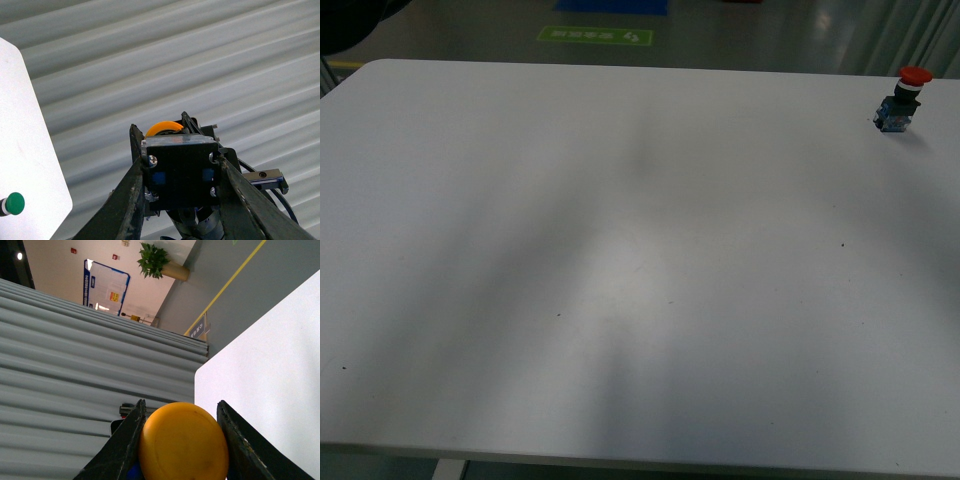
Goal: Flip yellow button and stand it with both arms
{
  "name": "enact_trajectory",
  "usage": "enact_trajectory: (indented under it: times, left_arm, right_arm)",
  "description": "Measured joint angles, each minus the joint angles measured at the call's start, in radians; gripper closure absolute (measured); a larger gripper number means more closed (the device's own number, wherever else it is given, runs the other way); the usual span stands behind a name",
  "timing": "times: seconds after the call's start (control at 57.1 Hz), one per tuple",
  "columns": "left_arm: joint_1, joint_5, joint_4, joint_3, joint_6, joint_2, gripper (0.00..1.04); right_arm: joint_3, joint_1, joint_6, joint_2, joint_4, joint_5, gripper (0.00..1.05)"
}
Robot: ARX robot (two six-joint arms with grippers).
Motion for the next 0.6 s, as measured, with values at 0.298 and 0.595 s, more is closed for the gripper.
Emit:
enact_trajectory:
  times: [0.298, 0.595]
  left_arm:
    - [0.0, 0.0, 0.0, 0.0, 0.004, 0.0, 0.4]
    - [0.0, 0.0, 0.0, 0.0, 0.005, 0.0, 0.08]
  right_arm:
    - [-0.001, 0.009, -0.01, 0.002, 0.0, -0.002, 0.69]
    - [-0.001, -0.008, -0.018, 0.052, 0.019, 0.005, 0.69]
